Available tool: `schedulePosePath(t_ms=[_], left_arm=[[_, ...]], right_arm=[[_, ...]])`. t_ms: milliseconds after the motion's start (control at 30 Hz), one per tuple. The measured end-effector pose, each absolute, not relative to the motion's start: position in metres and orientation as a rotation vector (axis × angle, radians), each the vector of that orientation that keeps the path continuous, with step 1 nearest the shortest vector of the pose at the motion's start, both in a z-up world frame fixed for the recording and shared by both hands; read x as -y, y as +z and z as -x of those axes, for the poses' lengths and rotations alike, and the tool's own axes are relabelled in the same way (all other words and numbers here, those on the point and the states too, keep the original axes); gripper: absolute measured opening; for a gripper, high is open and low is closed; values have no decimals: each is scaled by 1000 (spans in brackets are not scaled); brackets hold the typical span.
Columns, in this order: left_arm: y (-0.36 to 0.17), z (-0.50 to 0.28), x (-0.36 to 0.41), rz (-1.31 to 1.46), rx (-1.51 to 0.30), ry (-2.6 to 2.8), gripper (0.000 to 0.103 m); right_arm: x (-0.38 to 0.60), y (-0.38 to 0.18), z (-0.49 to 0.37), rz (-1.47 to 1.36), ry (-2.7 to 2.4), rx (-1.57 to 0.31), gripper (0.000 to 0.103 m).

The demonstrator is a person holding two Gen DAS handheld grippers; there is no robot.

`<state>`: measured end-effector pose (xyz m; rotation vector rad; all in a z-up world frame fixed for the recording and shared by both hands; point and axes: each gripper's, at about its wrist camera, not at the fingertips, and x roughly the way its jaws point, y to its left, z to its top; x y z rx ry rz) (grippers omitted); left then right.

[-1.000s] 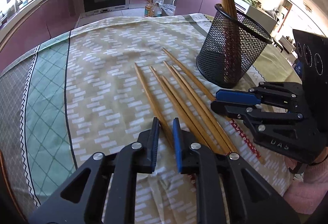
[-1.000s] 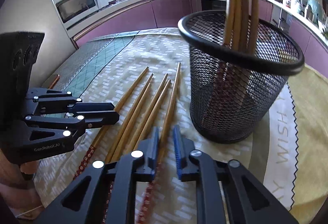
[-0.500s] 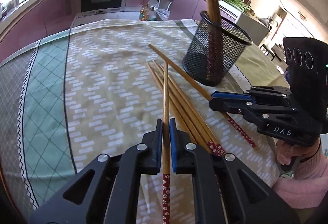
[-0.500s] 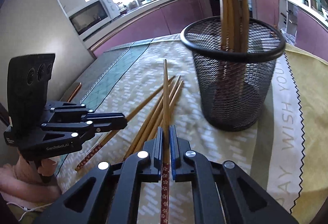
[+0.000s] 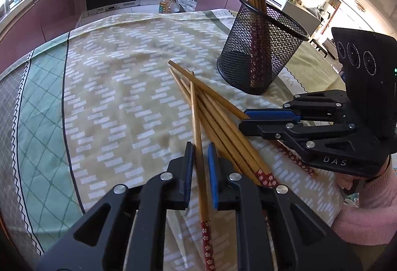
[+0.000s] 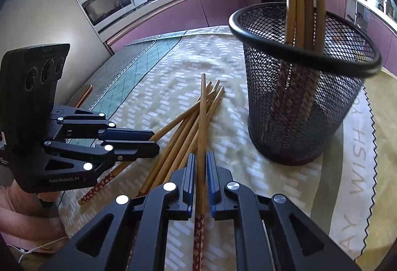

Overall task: Organize utensils
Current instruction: 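Lift the left tool's chopstick upright over the mesh cup while the right tool carries its own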

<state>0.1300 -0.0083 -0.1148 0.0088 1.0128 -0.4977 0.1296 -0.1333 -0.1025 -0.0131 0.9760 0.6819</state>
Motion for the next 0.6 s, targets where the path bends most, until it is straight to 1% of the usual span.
schedulePosePath(t_ms=[33, 67, 167, 300, 600], left_arm=[[-115, -132, 8, -5, -1013, -496, 13], [-115, -134, 7, -2, -1013, -483, 9], [-114, -135, 9, 0, -1007, -464, 8], [-107, -132, 10, 1, -984, -468, 7], [-52, -120, -2, 91, -866, -601, 7]], right_arm=[[133, -103, -133, 8, 684, -977, 9], [132, -103, -135, 7, 686, -977, 8], [133, -101, -136, -1, 683, -967, 6], [141, -88, -131, -20, 690, -912, 6], [170, -33, -115, -54, 699, -742, 6]])
